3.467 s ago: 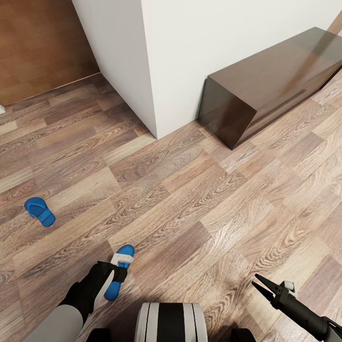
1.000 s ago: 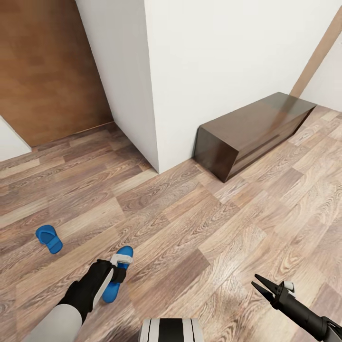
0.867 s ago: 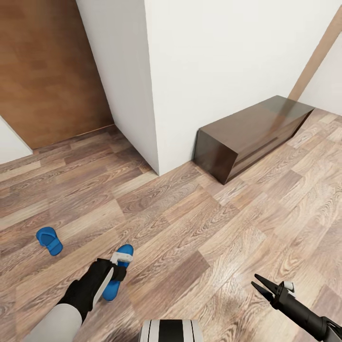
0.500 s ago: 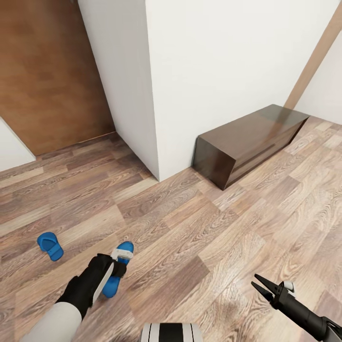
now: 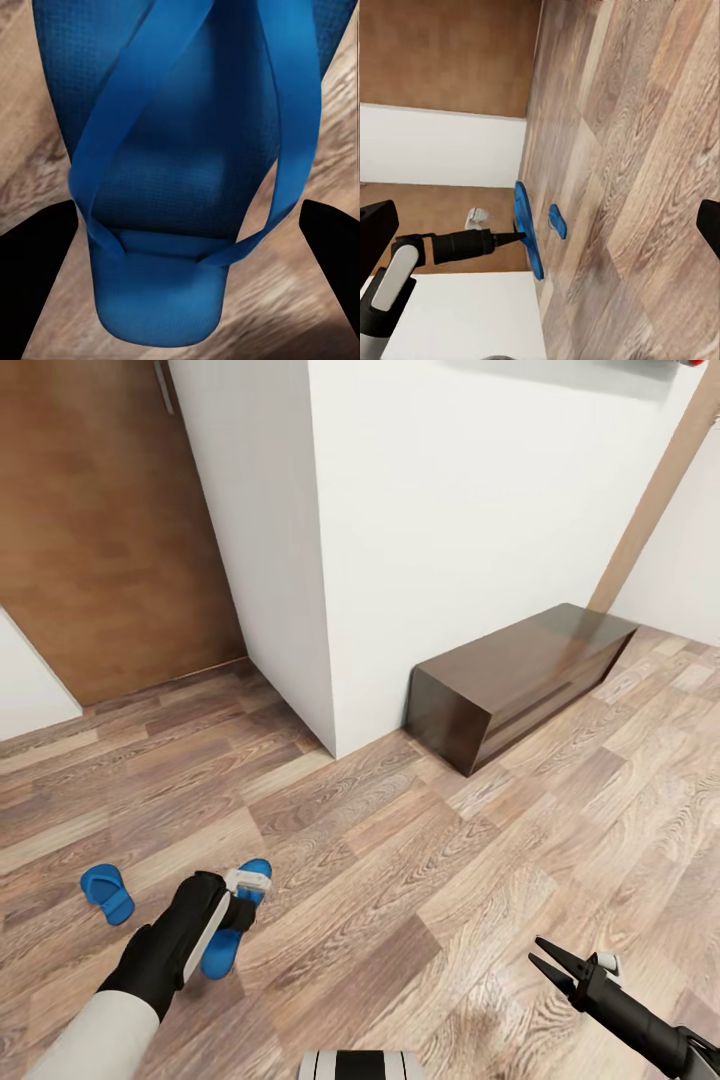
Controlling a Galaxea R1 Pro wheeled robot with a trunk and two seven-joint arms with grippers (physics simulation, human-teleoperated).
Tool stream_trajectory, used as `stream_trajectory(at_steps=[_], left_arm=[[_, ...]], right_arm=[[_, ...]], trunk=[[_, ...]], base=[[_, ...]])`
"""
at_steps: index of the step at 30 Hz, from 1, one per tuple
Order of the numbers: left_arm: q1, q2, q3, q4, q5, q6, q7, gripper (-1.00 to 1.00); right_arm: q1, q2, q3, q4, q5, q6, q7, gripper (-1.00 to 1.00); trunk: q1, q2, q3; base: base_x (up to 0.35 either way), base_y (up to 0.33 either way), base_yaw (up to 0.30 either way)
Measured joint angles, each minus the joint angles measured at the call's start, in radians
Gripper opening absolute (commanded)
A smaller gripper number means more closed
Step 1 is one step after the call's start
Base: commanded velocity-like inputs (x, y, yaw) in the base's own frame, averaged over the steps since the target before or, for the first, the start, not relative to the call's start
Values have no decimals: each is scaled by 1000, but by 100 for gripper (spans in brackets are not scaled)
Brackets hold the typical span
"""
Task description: In the bedroom, move the book from the bed onto either nightstand, and place the two sandals side by side next to the bed.
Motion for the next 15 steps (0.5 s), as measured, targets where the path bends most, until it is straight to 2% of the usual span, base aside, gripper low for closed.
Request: stream_trajectory(at_steps=[15], left_arm=[[3,-1,-1,-28,3,12,-2,-100]], right_arm=[[0,3,0,0,1,5,-11,100]], trunk=[[-7,4,58]], base=[[0,0,0]])
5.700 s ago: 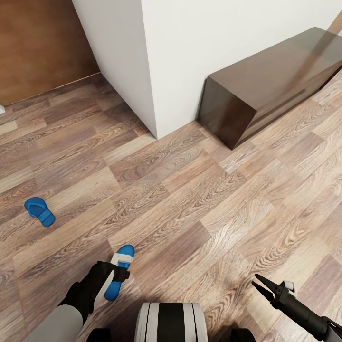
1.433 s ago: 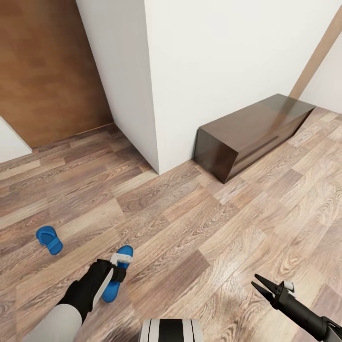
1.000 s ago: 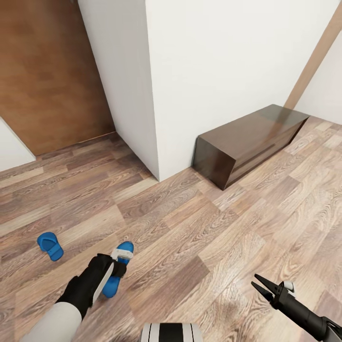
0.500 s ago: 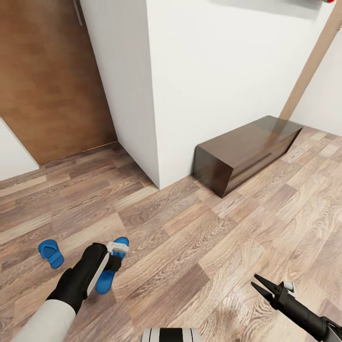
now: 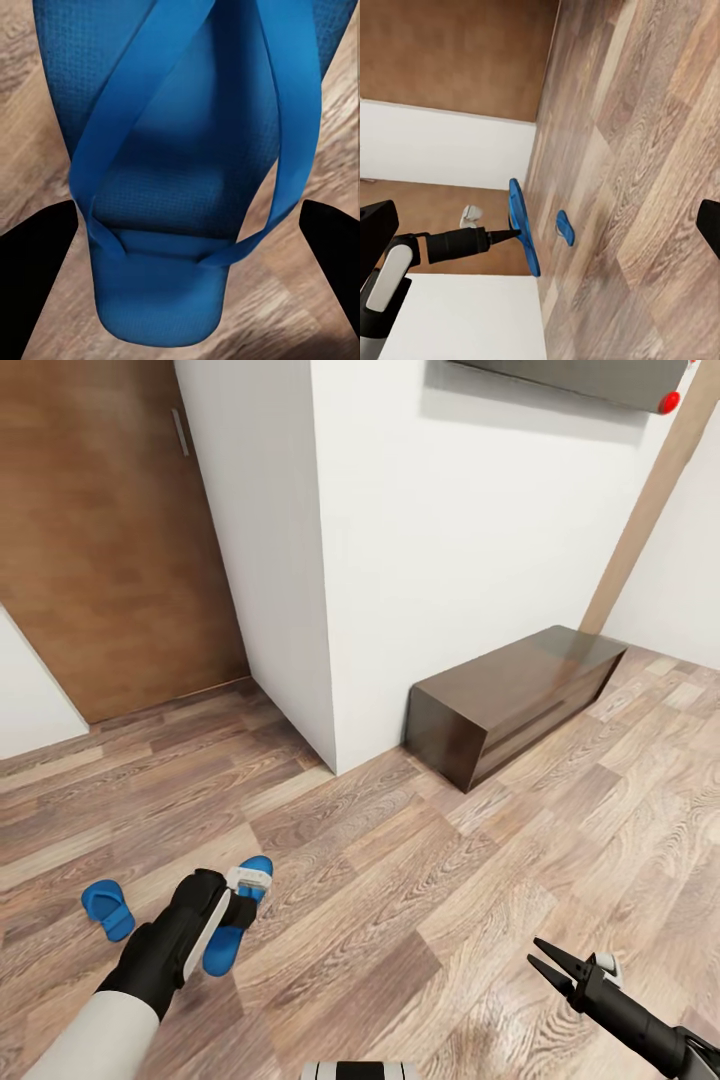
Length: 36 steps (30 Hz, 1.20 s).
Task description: In the bedroom, move the book from the bed onto either nightstand, and place the two sandals side by side next to the bed.
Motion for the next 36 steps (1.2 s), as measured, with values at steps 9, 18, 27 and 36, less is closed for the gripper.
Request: stream_trajectory(at_steps=[9,18,27,36], left_arm=[[0,1,0,0,0,2,0,-100],[0,-9,-1,0,-1,2,1,-100],[1,-4,-1,5,-4,2,1,-100],[2,0,-1,6,-4,2,1,-100]], right_arm=[[0,0,-3,0,-2,0,0,100],[0,0,-3,0,-1,-2,0,100],[0,2,0,0,-1,0,0,100],[0,2,-4,0,-1,-1,0,100]], trunk=[[-4,2,35],[-8,4,70],[-12,6,104],[-16,8,139]], base=[[0,0,0],[0,0,0],[0,0,0],[0,0,0]])
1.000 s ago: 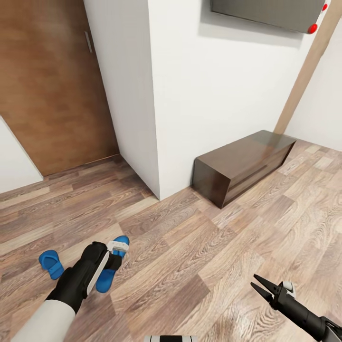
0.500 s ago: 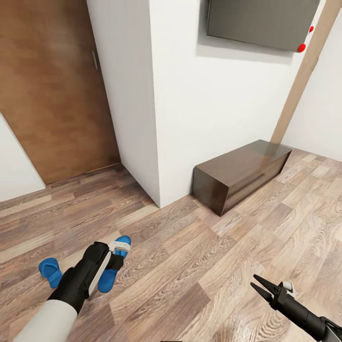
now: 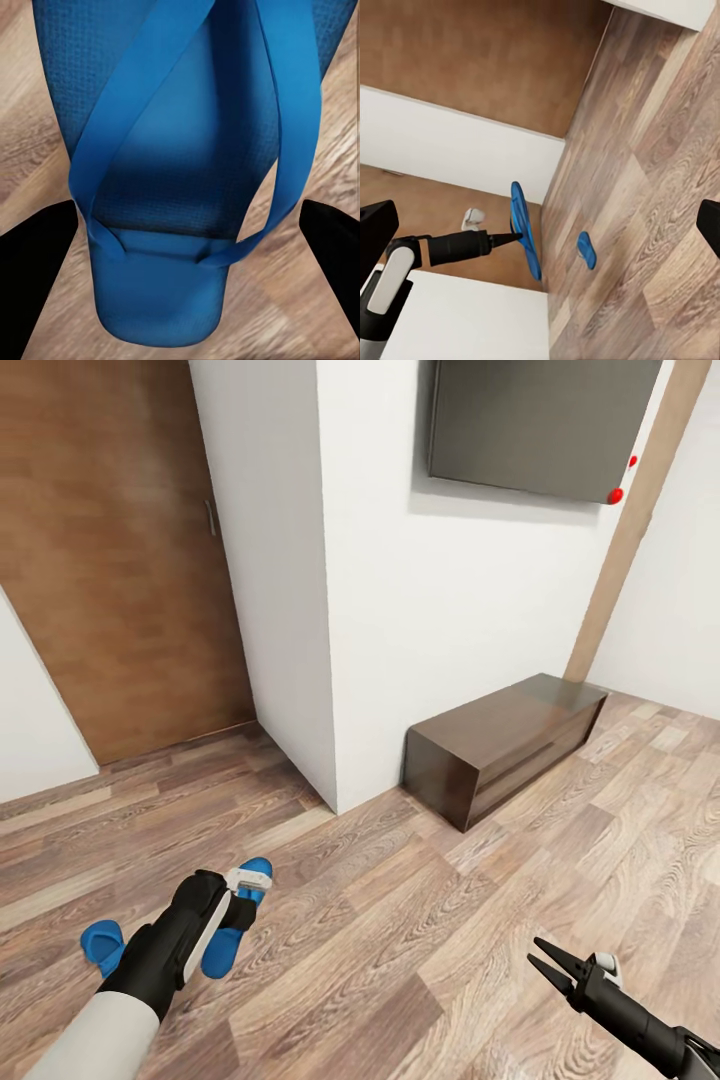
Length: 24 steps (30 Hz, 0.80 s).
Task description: In the bedroom, move the book from the bed onto either nightstand, and place the two sandals side by side next to the bed.
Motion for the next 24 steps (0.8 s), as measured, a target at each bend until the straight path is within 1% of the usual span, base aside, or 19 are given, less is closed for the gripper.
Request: stream_trajectory(at_steps=[6,16,24], left_arm=[[0,1,0,3,0,0,0,-100],[7,3,1,5,1,0,0,-100],[10,3,1,5,0,0,0,-100]], right_arm=[[0,0,2,0,1,-1,0,100],[0,2,2,0,1,-2,-1,100],[0,4,3,1,1,-1,-1,100]], trunk=[[-3,1,23],[-3,1,23],[-6,3,54]], base=[[0,0,0],[0,0,0],[0,0,0]])
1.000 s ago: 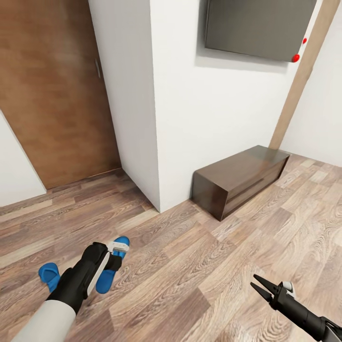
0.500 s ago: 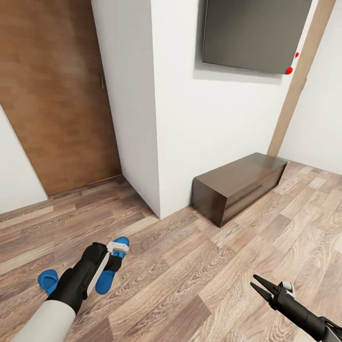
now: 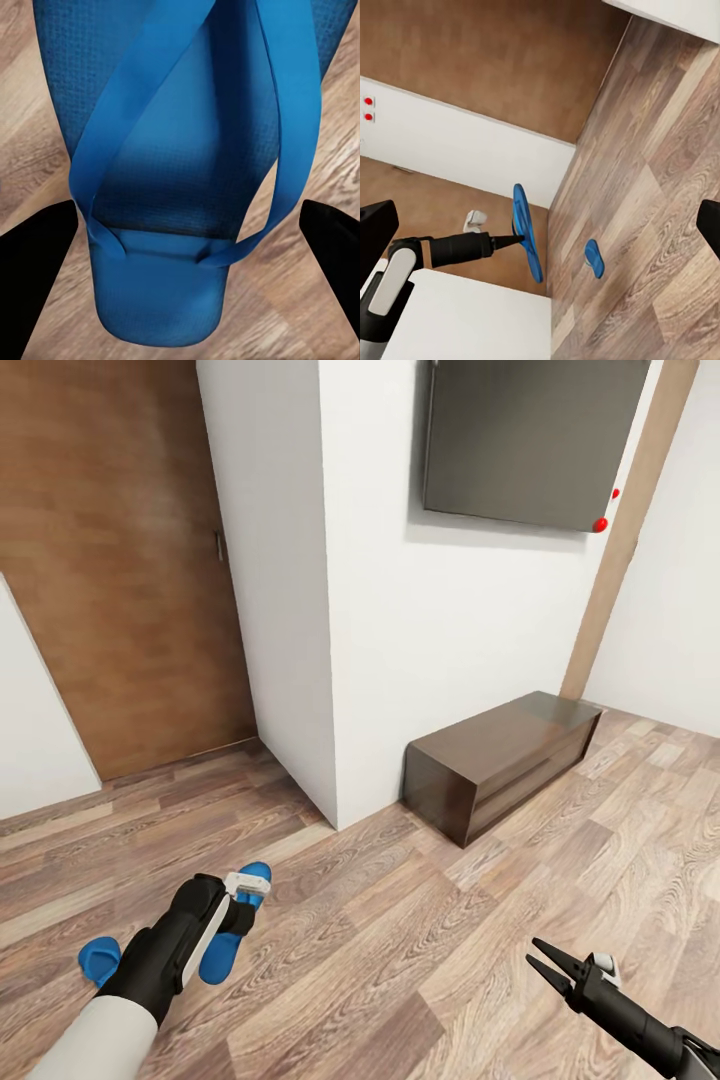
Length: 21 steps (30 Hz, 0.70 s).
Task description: In the bedroom, move the book from the bed onto either nightstand, and place the two sandals side by side next to the bed.
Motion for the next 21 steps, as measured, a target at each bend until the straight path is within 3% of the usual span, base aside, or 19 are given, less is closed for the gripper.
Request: stream_trajectory(at_steps=[4,16,21], left_arm=[[1,0,0,0,0,0,0,-100],[2,3,0,0,1,-2,0,-100],[9,32,5,2,5,-8,-9,-100]], right_arm=[[0,1,0,1,1,0,0,100],[0,1,0,5,1,0,-6,100],[0,1,1,25,0,2,-6,100]], trunk=[[-2,1,15],[-2,1,16],[-2,1,16]], base=[[0,0,0],[0,0,0],[0,0,0]])
